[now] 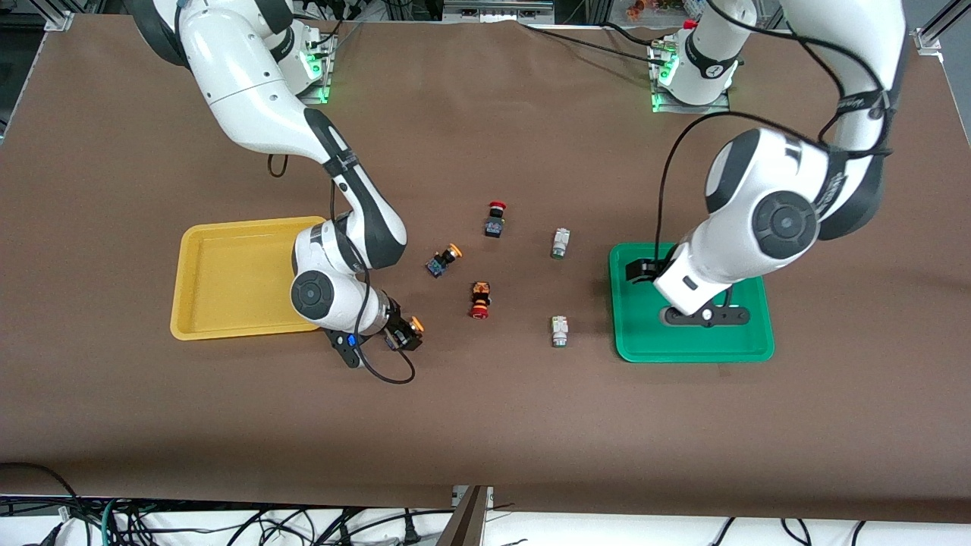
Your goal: Place green and yellow buttons in trays
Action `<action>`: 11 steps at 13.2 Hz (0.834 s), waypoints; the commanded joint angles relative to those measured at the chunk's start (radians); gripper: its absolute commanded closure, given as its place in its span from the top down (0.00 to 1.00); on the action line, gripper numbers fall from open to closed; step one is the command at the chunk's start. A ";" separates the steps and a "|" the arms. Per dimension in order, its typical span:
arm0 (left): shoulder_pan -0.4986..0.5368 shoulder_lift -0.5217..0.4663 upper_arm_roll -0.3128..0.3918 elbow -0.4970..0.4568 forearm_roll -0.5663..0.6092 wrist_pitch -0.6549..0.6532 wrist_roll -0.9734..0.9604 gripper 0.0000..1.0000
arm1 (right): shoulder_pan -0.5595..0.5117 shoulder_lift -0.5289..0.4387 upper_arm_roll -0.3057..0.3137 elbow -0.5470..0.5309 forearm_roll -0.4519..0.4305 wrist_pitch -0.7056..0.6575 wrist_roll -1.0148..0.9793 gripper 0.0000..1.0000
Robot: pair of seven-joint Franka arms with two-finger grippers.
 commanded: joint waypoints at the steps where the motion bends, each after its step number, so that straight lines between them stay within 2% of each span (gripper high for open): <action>1: -0.037 0.001 -0.024 -0.080 -0.001 0.148 -0.075 1.00 | -0.009 -0.005 -0.003 -0.013 0.013 0.013 -0.031 0.47; 3: -0.061 0.004 -0.044 -0.195 0.021 0.292 -0.079 1.00 | -0.013 -0.015 -0.006 -0.010 0.010 0.004 -0.065 0.17; 4: -0.076 0.001 -0.049 -0.249 0.067 0.349 -0.085 1.00 | -0.025 -0.029 -0.006 -0.010 0.007 -0.028 -0.082 0.10; 7: -0.113 0.009 -0.084 -0.317 0.092 0.406 -0.098 1.00 | -0.079 -0.142 -0.029 -0.016 0.004 -0.288 -0.235 0.09; 8: -0.116 0.009 -0.105 -0.347 0.093 0.435 -0.136 1.00 | -0.084 -0.178 -0.074 -0.026 0.004 -0.372 -0.317 0.09; 9: -0.116 0.009 -0.131 -0.375 0.093 0.457 -0.157 1.00 | -0.082 -0.228 -0.123 -0.070 0.002 -0.428 -0.417 0.09; 11: -0.126 0.006 -0.139 -0.418 0.117 0.466 -0.160 1.00 | -0.082 -0.349 -0.199 -0.280 0.001 -0.406 -0.591 0.10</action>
